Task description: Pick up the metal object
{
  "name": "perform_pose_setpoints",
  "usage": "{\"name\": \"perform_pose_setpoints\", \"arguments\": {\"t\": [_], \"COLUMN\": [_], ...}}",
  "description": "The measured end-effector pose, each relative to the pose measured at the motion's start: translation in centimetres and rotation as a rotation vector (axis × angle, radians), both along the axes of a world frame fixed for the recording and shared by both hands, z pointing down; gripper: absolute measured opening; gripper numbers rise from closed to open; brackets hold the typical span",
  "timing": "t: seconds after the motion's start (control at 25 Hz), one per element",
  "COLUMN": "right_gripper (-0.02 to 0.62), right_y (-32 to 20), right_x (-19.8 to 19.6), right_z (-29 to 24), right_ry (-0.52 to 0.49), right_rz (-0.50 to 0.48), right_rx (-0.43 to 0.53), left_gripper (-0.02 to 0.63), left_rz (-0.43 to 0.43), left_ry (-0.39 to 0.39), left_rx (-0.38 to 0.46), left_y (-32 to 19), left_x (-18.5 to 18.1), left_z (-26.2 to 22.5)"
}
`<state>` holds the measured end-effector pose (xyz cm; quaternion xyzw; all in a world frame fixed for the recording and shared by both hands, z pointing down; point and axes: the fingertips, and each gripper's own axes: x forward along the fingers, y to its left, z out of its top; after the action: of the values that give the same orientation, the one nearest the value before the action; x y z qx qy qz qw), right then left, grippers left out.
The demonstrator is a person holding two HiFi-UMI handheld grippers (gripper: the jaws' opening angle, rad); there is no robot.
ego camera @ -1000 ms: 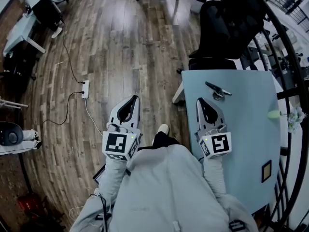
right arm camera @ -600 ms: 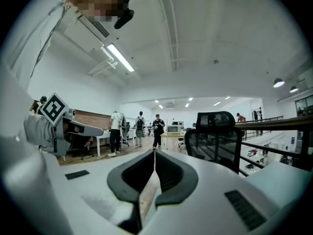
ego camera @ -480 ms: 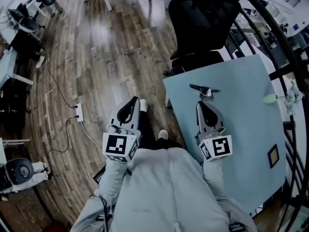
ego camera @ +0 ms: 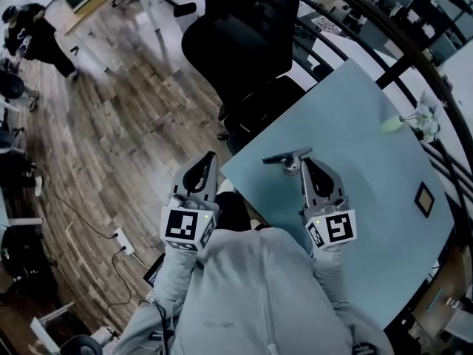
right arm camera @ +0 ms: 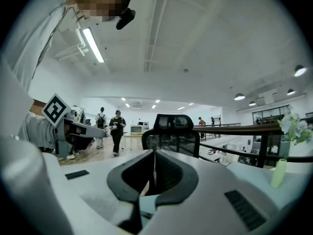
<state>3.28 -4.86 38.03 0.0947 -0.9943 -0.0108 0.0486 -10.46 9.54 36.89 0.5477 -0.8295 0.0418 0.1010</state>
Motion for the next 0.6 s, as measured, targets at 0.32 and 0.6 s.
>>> {"name": "perform_pose_setpoints", "arguments": {"t": [0.32, 0.6], "right_gripper": [0.025, 0.025], "right_y": [-5.7, -7.2], "right_x": [-3.6, -1.3], "right_z": [-0.2, -0.4], "right_ry": [0.017, 0.027], "right_rz": [0.338, 0.629], "right_rx": [-0.007, -0.016], "left_gripper": [0.029, 0.029], "left_rz": [0.324, 0.611], "left_ry": [0.008, 0.042], "left_rx": [-0.012, -0.048], "left_y": [-10.5, -16.2], "left_x": [-7.9, -7.7], "left_z": [-0.6, 0.9]}}
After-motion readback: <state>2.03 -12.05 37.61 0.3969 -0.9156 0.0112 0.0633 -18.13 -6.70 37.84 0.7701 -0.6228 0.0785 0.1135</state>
